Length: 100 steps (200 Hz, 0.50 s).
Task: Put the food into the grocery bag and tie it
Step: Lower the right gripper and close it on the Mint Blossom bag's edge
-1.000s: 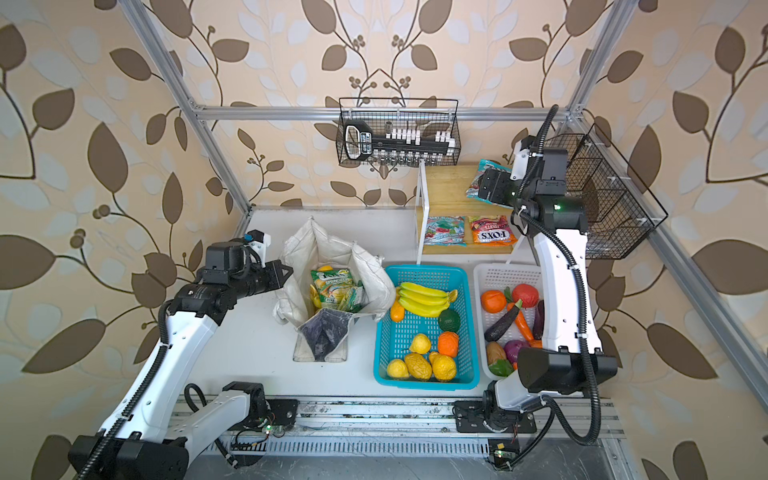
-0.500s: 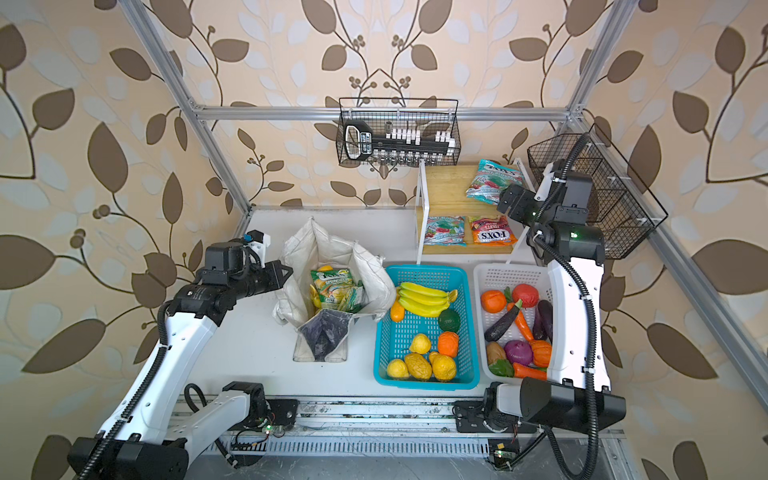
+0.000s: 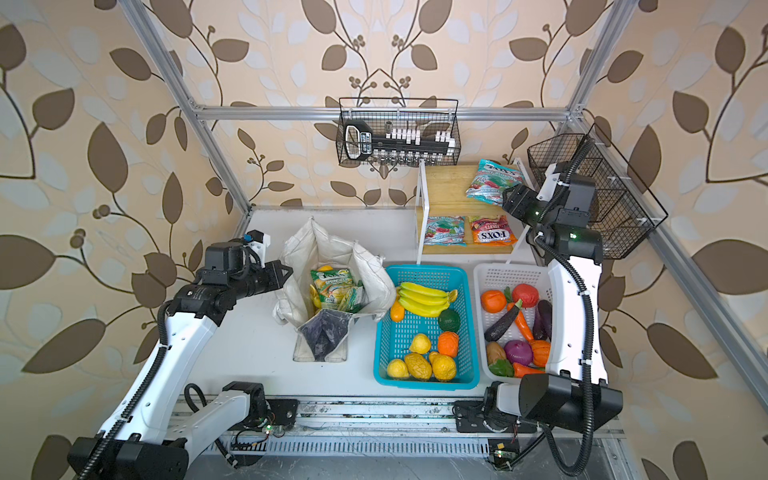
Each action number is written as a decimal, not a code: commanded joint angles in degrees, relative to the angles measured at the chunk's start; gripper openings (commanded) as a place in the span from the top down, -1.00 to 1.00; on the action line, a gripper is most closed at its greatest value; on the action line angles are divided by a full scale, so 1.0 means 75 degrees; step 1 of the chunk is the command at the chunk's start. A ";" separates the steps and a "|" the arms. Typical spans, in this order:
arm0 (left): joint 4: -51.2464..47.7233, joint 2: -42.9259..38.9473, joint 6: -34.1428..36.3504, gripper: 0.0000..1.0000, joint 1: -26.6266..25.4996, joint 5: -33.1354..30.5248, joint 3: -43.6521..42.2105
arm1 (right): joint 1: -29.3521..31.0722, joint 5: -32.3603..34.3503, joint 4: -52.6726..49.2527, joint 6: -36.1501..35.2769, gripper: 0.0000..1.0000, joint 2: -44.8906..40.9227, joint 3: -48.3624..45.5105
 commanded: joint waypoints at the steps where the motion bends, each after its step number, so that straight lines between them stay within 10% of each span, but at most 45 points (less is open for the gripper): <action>1: 0.0092 -0.0132 0.0089 1.00 0.0074 0.0121 0.0177 | -0.0016 -0.0199 0.0184 -0.0023 -0.47 0.0136 -0.0197; 100: 0.0082 -0.0108 0.0113 1.00 0.0079 0.0136 0.0190 | -0.0011 -0.0356 0.0642 0.0037 0.10 0.0221 -0.0509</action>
